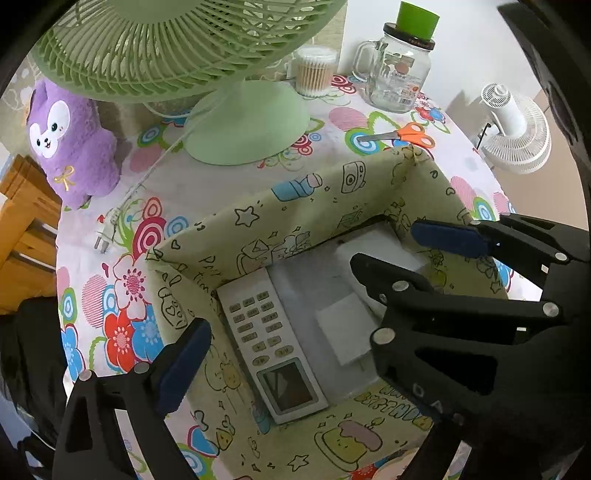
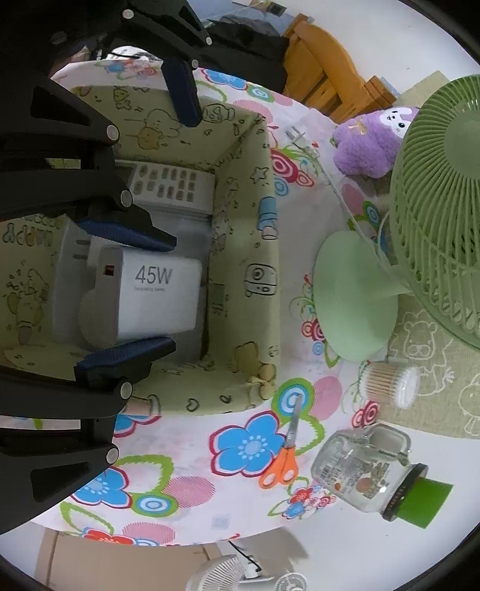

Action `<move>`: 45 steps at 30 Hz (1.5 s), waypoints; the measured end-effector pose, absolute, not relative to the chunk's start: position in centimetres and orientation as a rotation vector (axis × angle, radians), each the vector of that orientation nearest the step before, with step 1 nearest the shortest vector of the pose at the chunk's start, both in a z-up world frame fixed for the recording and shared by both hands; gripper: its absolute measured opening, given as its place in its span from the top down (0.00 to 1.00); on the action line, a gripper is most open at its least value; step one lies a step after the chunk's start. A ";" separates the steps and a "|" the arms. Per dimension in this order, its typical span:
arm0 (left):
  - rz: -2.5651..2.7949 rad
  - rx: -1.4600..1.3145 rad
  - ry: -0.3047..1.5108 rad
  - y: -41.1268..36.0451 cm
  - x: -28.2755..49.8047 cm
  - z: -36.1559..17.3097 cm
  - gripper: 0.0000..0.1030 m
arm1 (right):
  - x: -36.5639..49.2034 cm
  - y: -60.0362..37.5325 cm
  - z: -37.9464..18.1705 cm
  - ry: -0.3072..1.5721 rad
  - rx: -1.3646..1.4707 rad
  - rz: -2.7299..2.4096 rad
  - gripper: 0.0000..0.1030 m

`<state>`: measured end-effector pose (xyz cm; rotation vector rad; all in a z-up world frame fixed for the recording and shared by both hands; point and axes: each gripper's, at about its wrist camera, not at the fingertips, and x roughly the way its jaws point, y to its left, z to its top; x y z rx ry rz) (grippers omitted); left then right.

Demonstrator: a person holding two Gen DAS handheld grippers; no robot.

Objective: Organize rigid objects
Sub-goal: 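Lower the remote and charger into the box and open both tools, then withdraw both open tools from the box toward the remaining items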

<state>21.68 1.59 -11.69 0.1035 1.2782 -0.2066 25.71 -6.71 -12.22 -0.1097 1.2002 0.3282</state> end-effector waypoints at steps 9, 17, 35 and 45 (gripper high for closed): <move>-0.199 0.061 1.302 1.9 21.2 -11.3 0.05 | 24.8 -7.3 -10.7 1.194 -0.037 0.370 0.23; -0.192 0.016 1.292 1.9 19.4 -9.9 0.05 | 22.6 -8.4 -9.0 1.176 -0.036 0.348 0.14; -0.170 0.010 1.223 0.7 15.2 -7.2 0.05 | 17.4 -11.3 -5.9 1.118 -0.060 0.312 0.13; -0.167 0.012 1.196 -0.2 13.2 -6.0 0.05 | 15.0 -12.7 -4.5 1.090 -0.070 0.295 0.13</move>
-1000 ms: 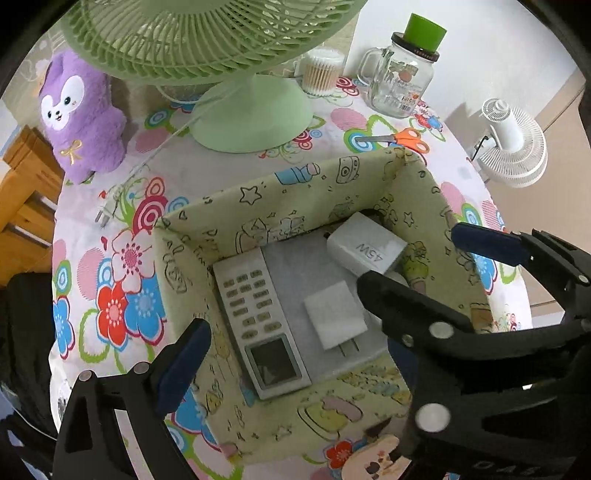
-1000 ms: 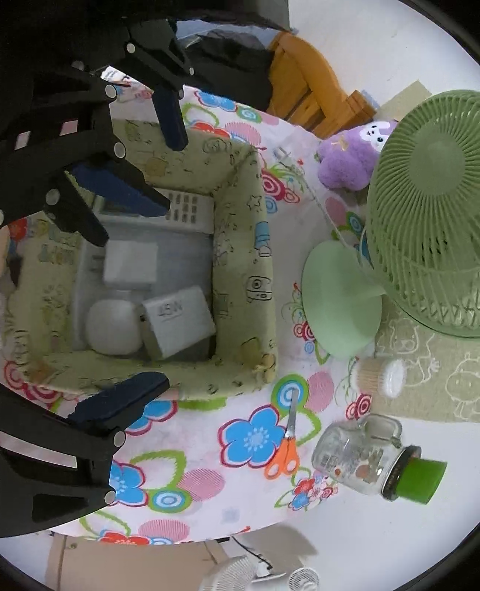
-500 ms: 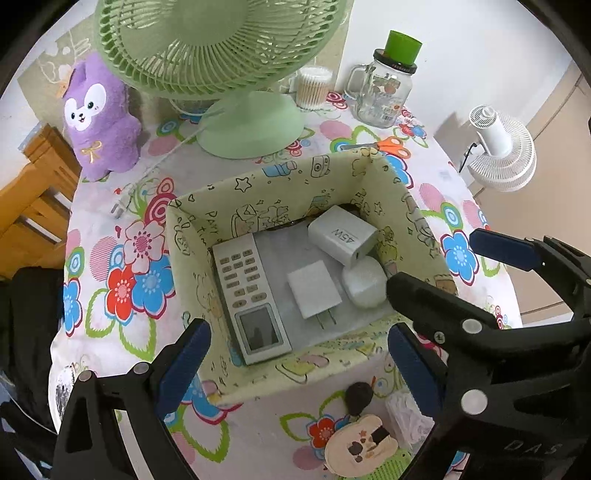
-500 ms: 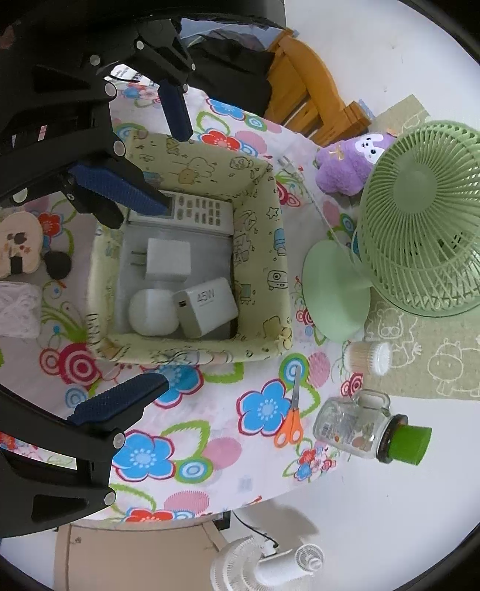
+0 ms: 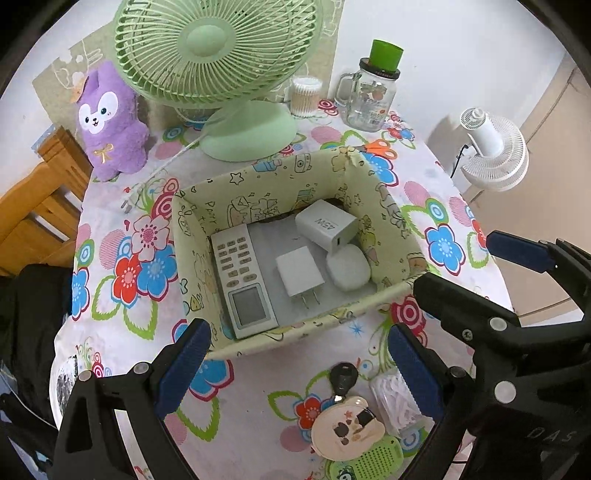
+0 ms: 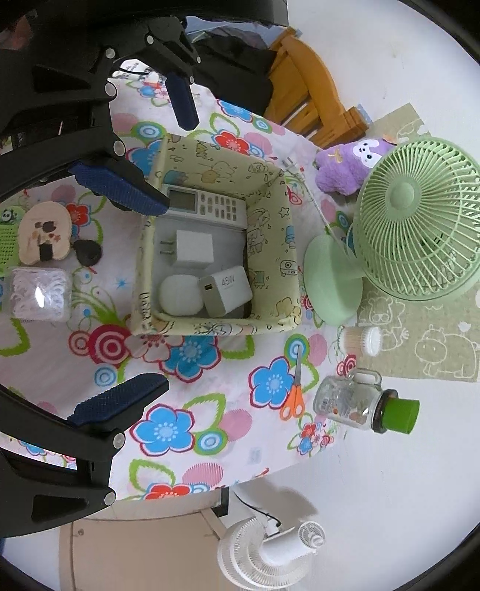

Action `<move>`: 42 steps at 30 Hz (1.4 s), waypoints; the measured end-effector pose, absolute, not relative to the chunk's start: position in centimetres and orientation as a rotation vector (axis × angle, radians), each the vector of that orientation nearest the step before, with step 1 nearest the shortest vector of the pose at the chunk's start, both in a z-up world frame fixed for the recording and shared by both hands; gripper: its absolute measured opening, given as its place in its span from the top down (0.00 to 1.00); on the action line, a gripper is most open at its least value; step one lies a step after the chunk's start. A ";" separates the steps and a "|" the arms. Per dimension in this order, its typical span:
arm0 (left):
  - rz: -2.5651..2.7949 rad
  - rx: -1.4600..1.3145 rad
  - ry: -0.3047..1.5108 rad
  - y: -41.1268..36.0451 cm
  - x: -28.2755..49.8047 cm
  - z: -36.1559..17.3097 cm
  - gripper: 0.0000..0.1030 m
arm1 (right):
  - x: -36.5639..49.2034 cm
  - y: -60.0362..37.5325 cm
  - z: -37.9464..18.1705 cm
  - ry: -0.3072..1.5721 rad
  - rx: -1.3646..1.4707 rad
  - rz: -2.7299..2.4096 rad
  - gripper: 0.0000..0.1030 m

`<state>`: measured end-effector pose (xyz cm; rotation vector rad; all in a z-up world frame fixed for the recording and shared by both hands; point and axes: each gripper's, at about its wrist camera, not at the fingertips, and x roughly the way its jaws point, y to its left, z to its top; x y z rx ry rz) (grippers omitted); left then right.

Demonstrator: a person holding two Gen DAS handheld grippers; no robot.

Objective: Organize rigid objects
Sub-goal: 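Withdraw both open tools from the box toward the remaining items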

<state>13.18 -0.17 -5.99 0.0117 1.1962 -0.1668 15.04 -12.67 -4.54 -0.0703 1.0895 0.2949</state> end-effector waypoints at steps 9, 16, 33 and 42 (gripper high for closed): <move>-0.169 0.016 1.170 -0.9 11.8 -5.0 0.05 | 13.4 -13.6 -3.4 1.066 -0.074 0.288 0.13; -0.156 0.018 1.157 -1.3 10.6 -4.4 0.05 | 12.2 -14.2 -2.9 1.050 -0.086 0.290 0.13; -0.104 -0.027 1.145 -3.0 7.6 -4.6 0.05 | 10.1 -16.5 -3.0 1.048 -0.121 0.328 0.13; -0.101 -0.026 1.140 -3.6 5.9 -5.5 0.06 | 8.6 -17.2 -4.1 1.070 -0.135 0.348 0.13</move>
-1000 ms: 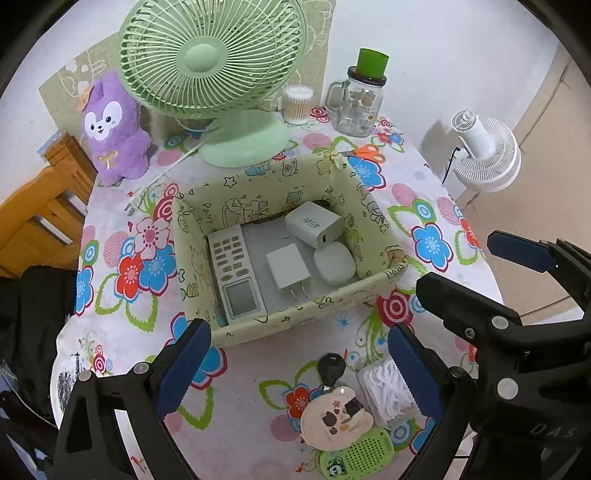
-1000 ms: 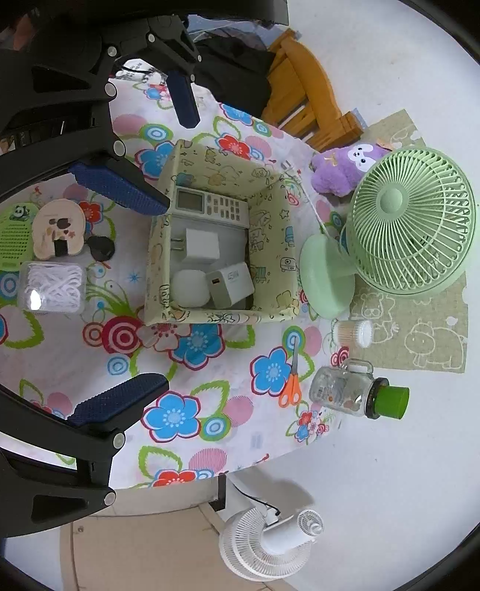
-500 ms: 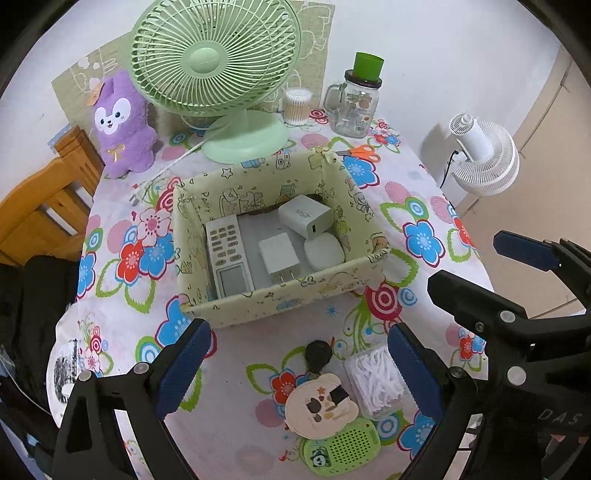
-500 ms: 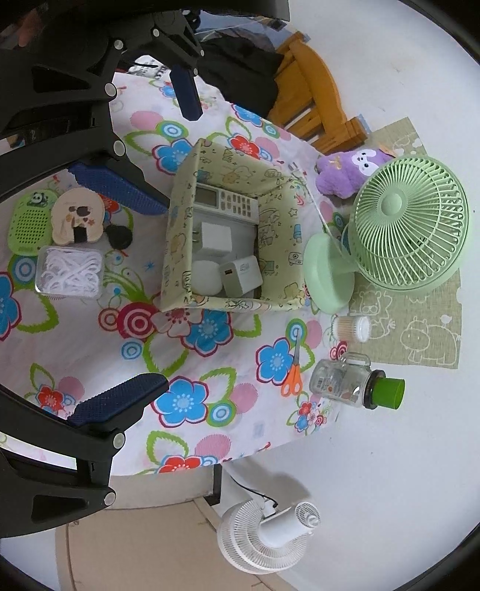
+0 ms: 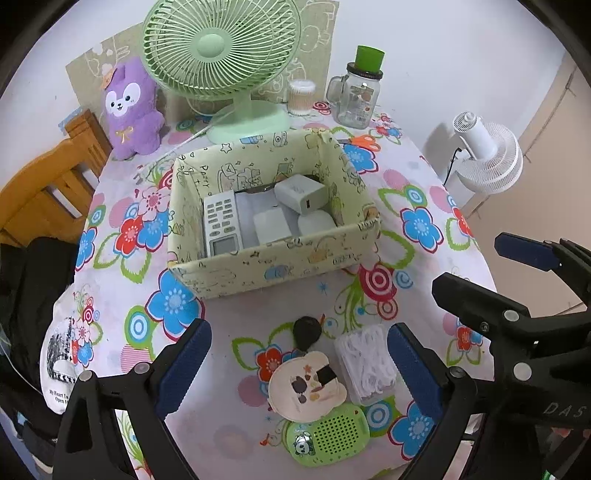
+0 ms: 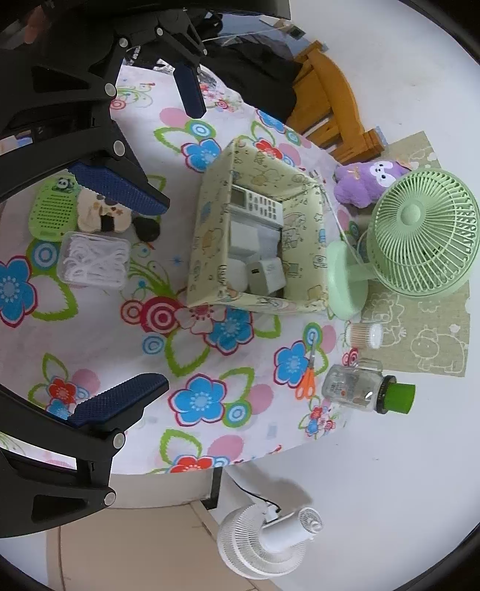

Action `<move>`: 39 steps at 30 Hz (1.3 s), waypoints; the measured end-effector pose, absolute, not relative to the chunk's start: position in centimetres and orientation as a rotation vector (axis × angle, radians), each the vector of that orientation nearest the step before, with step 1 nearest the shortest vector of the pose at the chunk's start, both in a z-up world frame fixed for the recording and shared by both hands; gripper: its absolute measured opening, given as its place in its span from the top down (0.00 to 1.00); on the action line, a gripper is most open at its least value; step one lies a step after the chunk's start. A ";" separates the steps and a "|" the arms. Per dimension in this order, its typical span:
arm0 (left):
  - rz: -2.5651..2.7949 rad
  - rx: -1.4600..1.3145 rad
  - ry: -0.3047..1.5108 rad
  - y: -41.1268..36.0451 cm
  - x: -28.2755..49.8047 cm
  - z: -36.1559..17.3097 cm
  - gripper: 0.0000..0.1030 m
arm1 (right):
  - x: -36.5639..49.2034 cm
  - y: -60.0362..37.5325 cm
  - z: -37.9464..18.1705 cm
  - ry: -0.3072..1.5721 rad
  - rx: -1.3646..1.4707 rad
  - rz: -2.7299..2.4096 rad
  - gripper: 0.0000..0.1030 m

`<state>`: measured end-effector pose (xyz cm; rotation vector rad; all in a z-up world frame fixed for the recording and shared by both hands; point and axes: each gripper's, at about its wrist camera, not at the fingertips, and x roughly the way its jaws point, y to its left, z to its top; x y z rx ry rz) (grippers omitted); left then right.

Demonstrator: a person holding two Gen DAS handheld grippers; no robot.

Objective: Organize rigid objects
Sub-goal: 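Withdraw both open tools from the box toward the remaining items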

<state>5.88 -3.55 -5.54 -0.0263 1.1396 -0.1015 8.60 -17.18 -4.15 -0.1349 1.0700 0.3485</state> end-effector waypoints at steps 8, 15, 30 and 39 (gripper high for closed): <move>-0.155 -0.021 1.151 -3.3 4.5 -6.5 0.06 | 6.7 -17.0 -5.0 1.083 -0.125 0.308 0.13; -0.210 -0.005 1.176 -2.9 3.5 -8.1 0.06 | 4.8 -16.7 -6.5 1.114 -0.078 0.275 0.13; -0.262 0.087 1.216 -3.1 2.3 -12.2 0.06 | 2.7 -16.9 -10.8 1.187 -0.038 0.211 0.13; -0.296 0.126 1.245 -3.8 2.1 -14.3 0.06 | 2.4 -17.0 -13.1 1.230 -0.036 0.200 0.13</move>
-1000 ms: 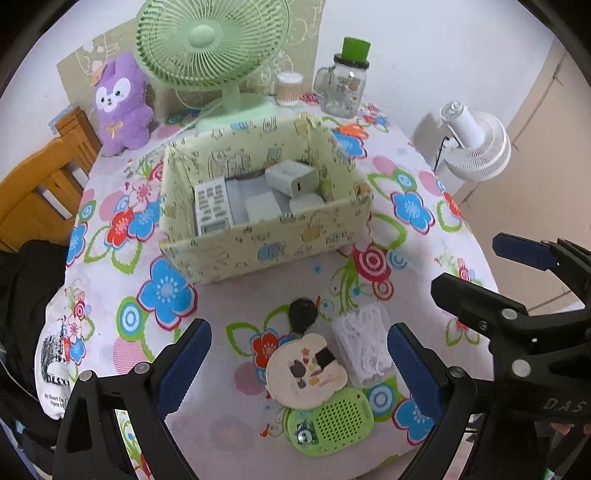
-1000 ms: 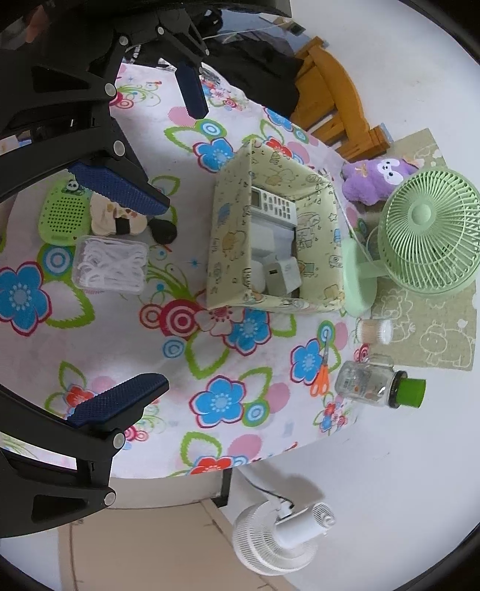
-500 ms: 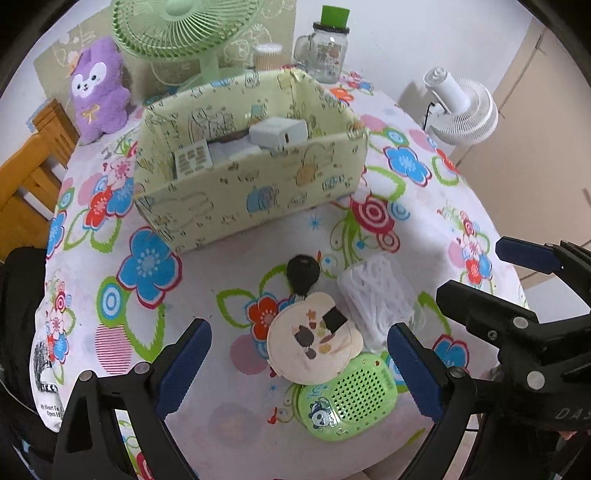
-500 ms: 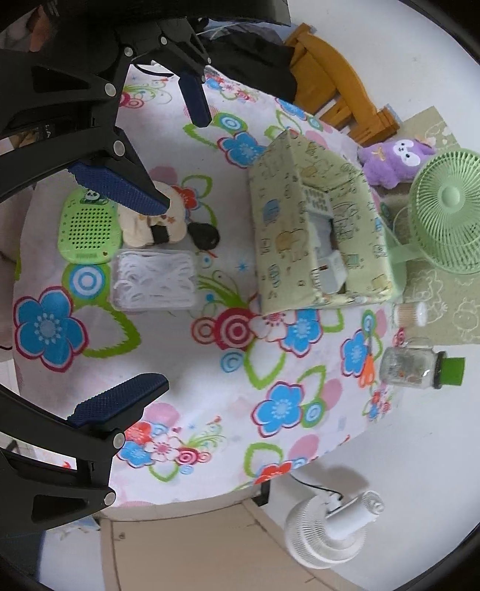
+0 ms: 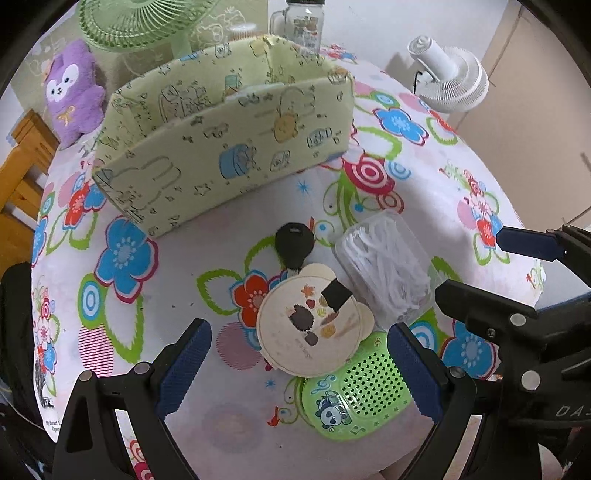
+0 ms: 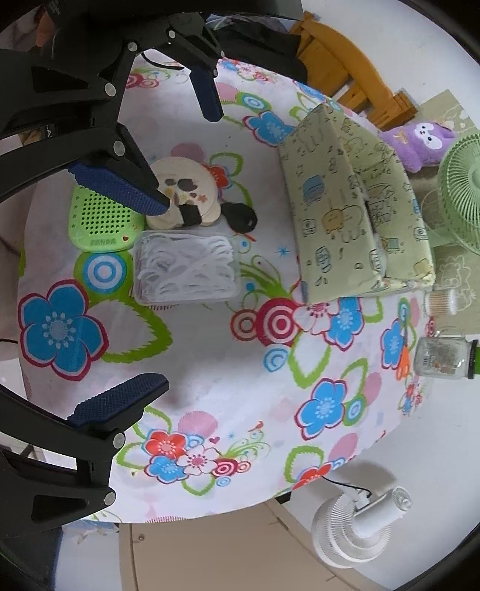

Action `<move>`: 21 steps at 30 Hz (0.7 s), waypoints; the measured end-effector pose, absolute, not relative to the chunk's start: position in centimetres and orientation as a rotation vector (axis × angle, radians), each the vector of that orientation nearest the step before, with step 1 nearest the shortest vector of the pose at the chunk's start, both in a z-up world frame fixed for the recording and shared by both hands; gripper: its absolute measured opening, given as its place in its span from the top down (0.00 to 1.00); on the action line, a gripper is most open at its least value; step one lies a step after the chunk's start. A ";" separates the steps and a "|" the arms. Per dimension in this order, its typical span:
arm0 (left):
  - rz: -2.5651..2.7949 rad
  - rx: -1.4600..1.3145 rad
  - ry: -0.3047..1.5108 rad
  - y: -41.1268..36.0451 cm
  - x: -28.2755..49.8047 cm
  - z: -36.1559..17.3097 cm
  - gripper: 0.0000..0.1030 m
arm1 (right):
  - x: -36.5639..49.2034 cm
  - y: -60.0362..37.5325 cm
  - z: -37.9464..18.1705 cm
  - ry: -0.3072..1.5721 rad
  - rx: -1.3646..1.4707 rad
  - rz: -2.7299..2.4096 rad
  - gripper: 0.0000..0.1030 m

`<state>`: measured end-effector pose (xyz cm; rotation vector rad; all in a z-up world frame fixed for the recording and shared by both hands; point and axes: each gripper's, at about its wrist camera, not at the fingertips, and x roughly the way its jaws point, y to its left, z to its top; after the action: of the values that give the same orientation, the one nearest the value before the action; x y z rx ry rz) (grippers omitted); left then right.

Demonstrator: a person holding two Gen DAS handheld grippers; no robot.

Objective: Organize rigid objects
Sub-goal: 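Withdraw both open tools from the box toward the remaining items, then grasp the round cartoon lid with the left tool while the right tool grasps the clear floss box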

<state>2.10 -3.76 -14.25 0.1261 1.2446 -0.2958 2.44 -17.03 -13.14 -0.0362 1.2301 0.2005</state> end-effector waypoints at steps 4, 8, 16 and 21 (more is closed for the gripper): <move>-0.303 0.134 1.265 -3.9 2.2 -15.2 0.05 | 2.5 -17.1 -14.0 1.248 -0.035 0.197 0.13; -0.311 0.140 1.282 -4.1 2.4 -16.1 0.06 | 2.6 -17.3 -14.7 1.264 -0.031 0.189 0.13; -0.329 0.147 1.322 -4.9 3.0 -17.8 0.06 | 3.1 -17.3 -15.9 1.287 -0.042 0.189 0.13; -0.311 0.147 1.335 -5.1 3.4 -18.5 0.06 | 3.5 -17.4 -16.4 1.299 -0.038 0.190 0.13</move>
<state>3.42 -5.12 -18.54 0.1472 1.3355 -0.3115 3.51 -17.43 -16.43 -0.0378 1.2990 0.1900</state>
